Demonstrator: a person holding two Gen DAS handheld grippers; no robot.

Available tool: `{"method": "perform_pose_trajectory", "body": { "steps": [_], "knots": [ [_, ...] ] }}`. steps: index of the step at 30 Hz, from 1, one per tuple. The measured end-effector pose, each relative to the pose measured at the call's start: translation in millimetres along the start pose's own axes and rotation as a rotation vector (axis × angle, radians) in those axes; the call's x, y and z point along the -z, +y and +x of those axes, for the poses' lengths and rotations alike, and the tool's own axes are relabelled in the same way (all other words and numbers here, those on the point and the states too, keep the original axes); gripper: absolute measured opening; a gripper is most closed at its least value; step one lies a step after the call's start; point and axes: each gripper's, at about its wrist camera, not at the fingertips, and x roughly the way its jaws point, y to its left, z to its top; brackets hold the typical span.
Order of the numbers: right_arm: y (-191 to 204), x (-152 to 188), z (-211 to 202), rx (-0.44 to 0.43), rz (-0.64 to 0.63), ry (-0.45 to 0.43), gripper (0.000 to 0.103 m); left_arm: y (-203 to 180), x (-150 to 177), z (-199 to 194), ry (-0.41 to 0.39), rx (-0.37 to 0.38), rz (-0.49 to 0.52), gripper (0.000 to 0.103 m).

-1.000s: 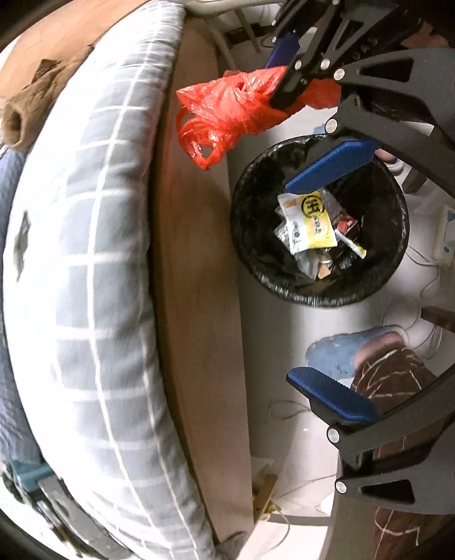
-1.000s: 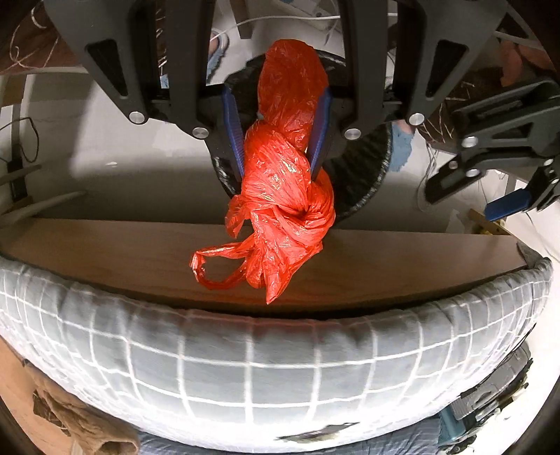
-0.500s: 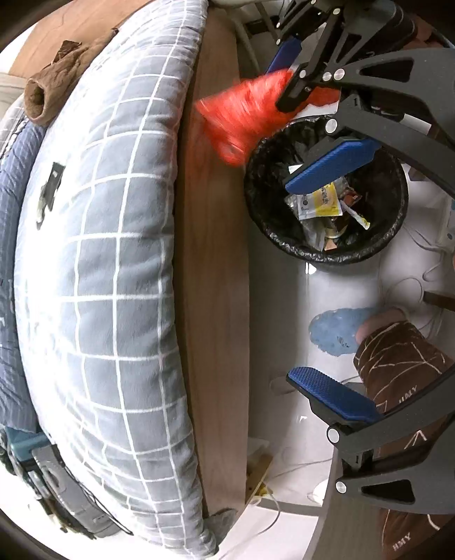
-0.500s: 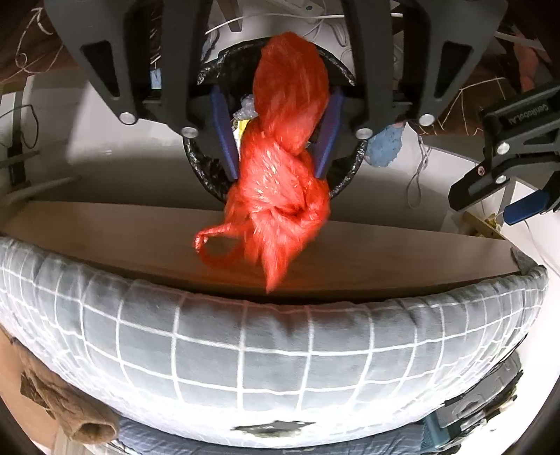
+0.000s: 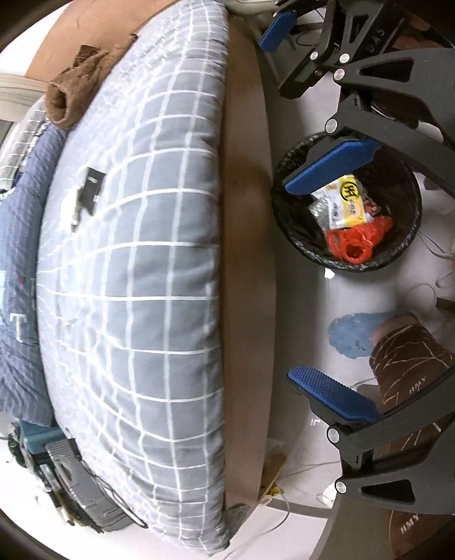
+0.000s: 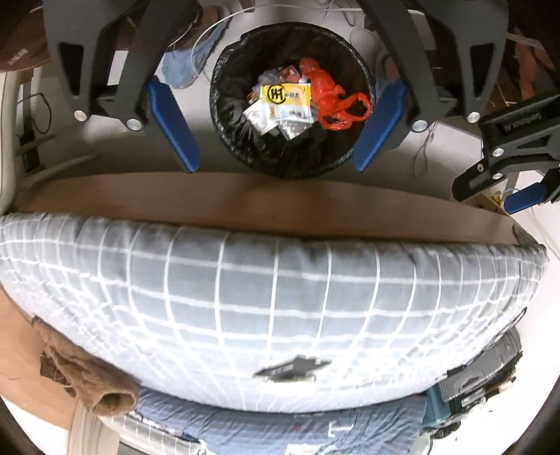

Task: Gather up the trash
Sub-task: 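Raise both empty tools from the bin back toward the bed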

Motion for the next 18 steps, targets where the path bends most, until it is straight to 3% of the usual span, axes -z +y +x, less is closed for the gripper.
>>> {"method": "perform_pose_trajectory", "body": {
  "steps": [5,18],
  "knots": [
    [3,-17,-17,0.029,-0.013,-0.077,0.095,-8,-11,-15,-0.036,0.010,0.007,0.097],
    [-15,-57,-19,0.065,-0.014,-0.150,0.095,-15,-61,-17,-0.094,0.035,-0.041,0.097]
  ]
}}
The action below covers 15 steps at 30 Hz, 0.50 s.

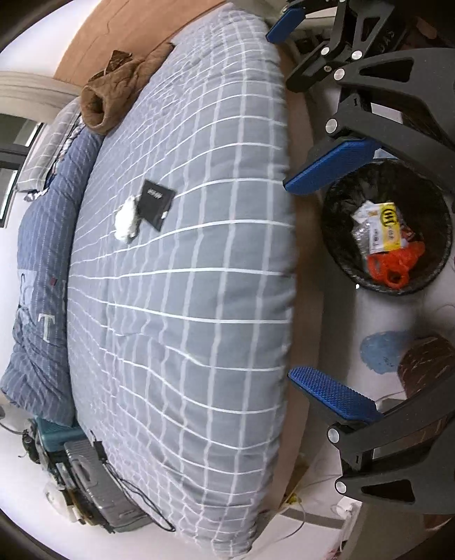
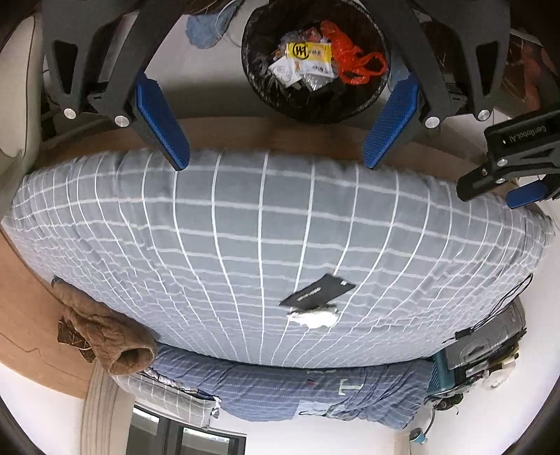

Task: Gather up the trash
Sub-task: 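Raise both empty tools from the bin back toward the bed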

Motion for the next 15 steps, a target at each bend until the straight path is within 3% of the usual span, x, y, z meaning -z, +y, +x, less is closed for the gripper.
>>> {"method": "perform_pose_trajectory", "body": {
  "steps": [15],
  "knots": [
    [-39,-77,47,-0.008,0.043,-0.075,0.095,-23,-103,55,-0.050,0.004,0.026,0.097]
  ]
}}
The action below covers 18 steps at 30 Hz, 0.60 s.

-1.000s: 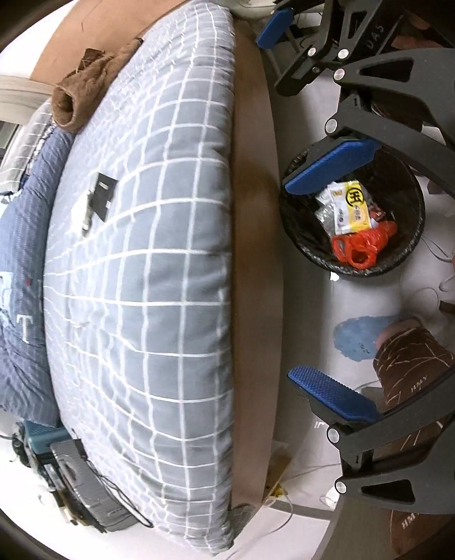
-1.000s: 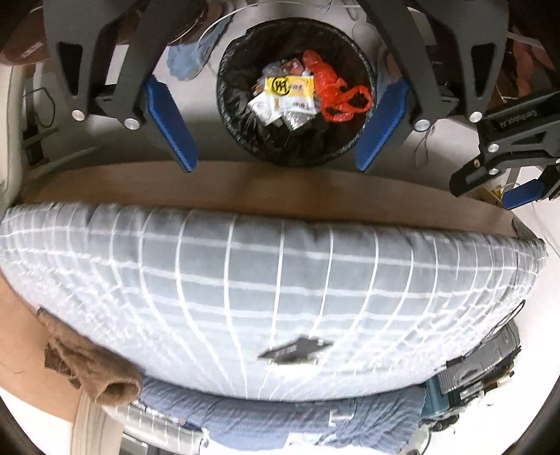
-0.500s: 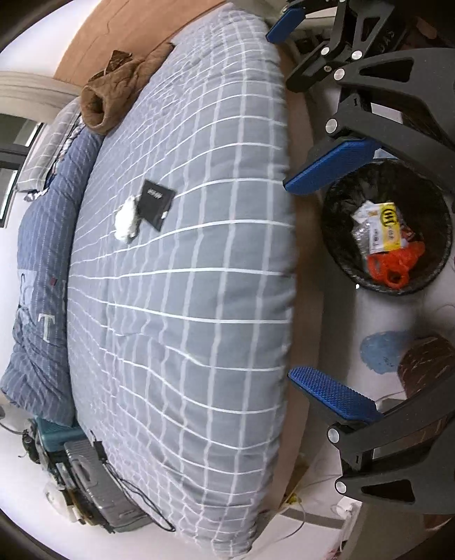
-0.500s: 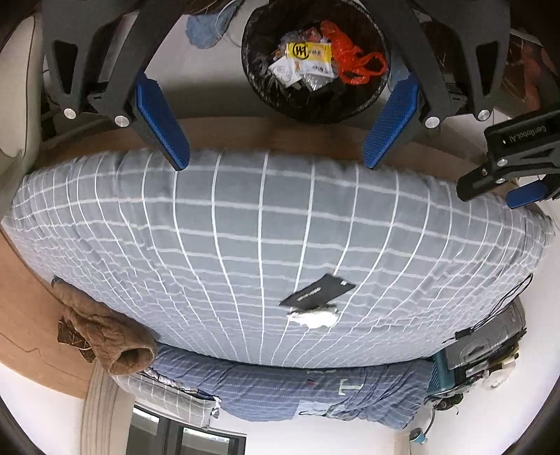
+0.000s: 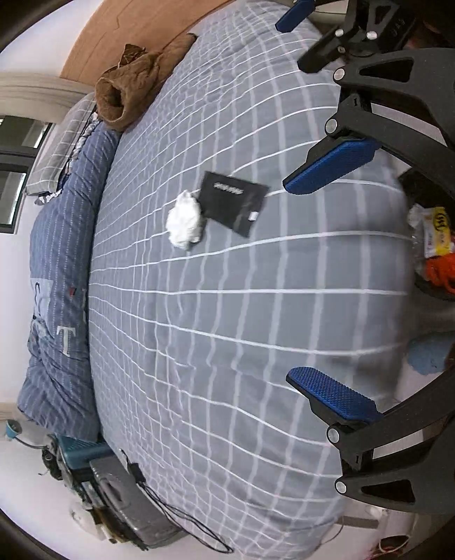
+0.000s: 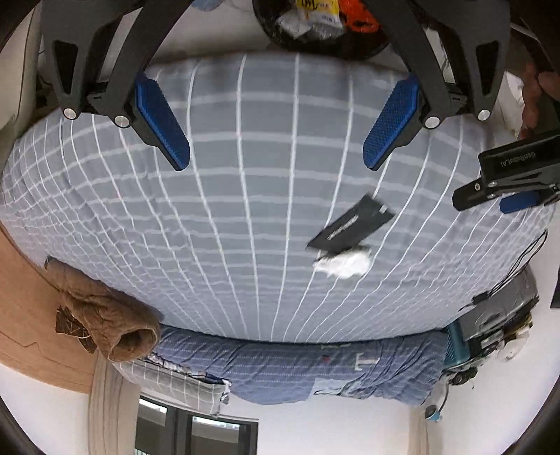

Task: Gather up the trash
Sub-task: 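Raise both empty tools from the bin back toward the bed, then grasp the white tissue with the left tool while the right tool grasps the black packet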

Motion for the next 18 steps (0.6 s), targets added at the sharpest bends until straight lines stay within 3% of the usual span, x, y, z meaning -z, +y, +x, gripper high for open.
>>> {"method": "perform_pose_trajectory", "body": {
  "steps": [13,18],
  "knots": [
    [-41,-60,69,0.025,0.042,-0.009,0.095,-43,-73,94,0.021,0.007,0.056,0.097],
    [-49,-65,89,0.020,0.061,0.017,0.095,-54,-90,123,0.031,0.007,0.048,0.097]
  ]
}}
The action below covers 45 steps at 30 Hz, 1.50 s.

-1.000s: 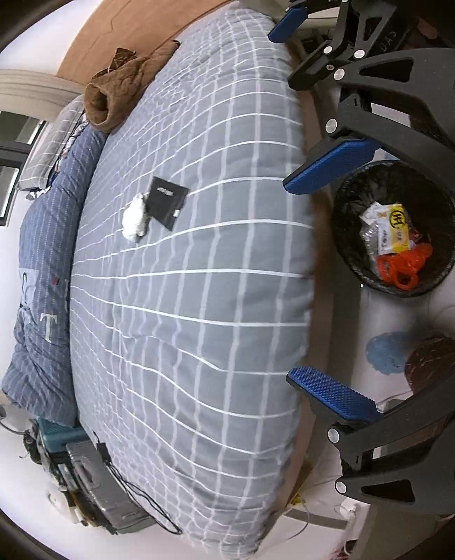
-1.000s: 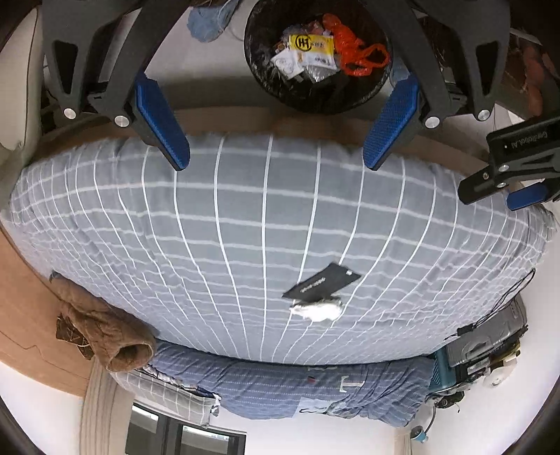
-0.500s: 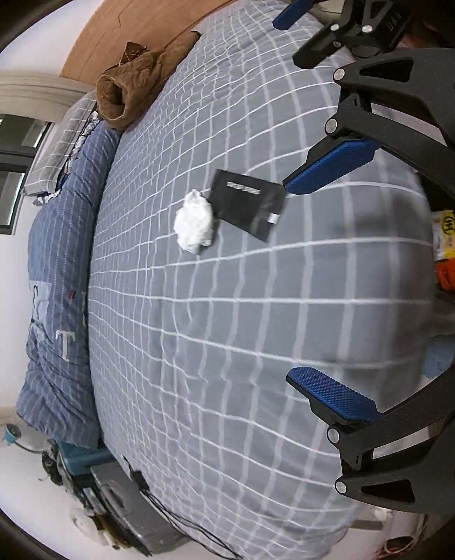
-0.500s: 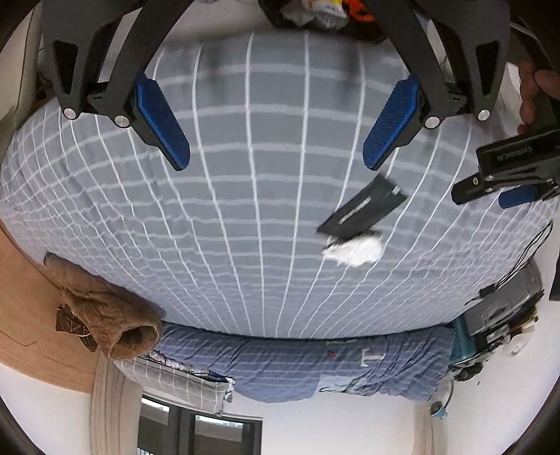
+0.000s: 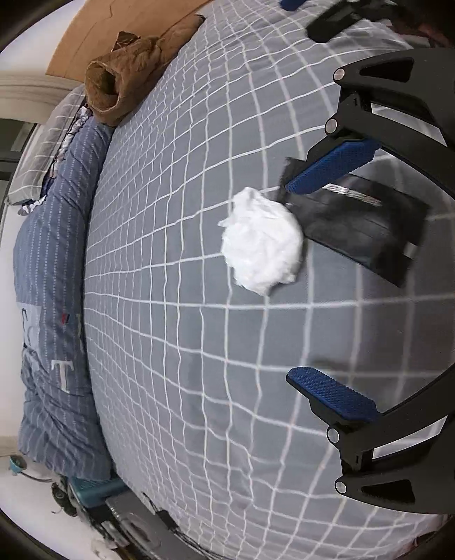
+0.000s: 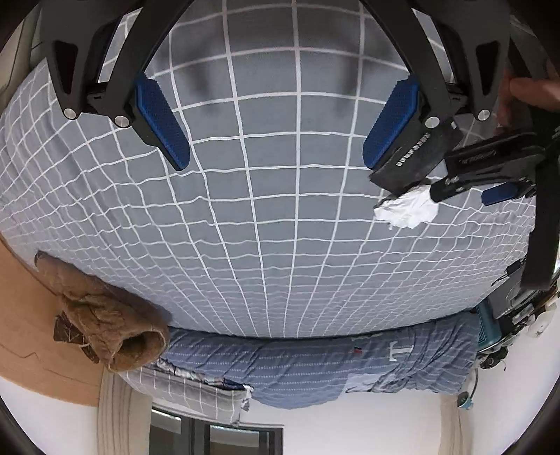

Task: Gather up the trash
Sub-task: 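Grasp the white tissue with the left tool while the right tool grasps the black packet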

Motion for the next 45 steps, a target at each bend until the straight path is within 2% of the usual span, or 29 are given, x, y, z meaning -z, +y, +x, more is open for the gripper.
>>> {"method": "perform_pose_trajectory", "body": {
  "steps": [5,9,11,15,19,21,27,31,35,41,45],
  "knots": [
    [4,6,15,-0.012,-0.018,0.039,0.095,-10,-11,22,0.007,-0.021,0.017,0.095],
    [7,7,17,-0.034,-0.008,0.047,0.095,-13,-16,37,0.039,0.001,0.001,0.088],
    [8,8,21,-0.038,-0.008,0.058,0.095,-16,-17,46,0.062,0.004,0.017,0.082],
    [13,9,22,-0.041,-0.016,0.063,0.095,-18,-15,54,0.080,0.009,0.028,0.066],
    [16,9,22,-0.040,-0.021,0.066,0.095,-14,-12,50,0.080,0.021,0.019,0.029],
    [18,8,21,-0.044,-0.011,0.067,0.095,-10,-10,45,0.083,0.030,0.019,0.021],
    [50,4,21,-0.084,-0.001,0.081,0.095,21,-8,20,0.060,0.025,-0.016,0.019],
    [87,5,29,-0.102,-0.010,0.112,0.095,54,-4,1,0.041,0.002,-0.037,0.019],
    [117,9,42,-0.092,-0.015,0.149,0.095,86,3,-10,0.036,-0.027,-0.063,0.019],
    [135,14,63,-0.078,0.010,0.202,0.095,113,11,-23,0.031,-0.023,-0.091,0.019],
    [143,17,72,-0.050,0.005,0.237,0.077,118,16,-22,0.044,-0.020,-0.094,0.019]
  ]
}}
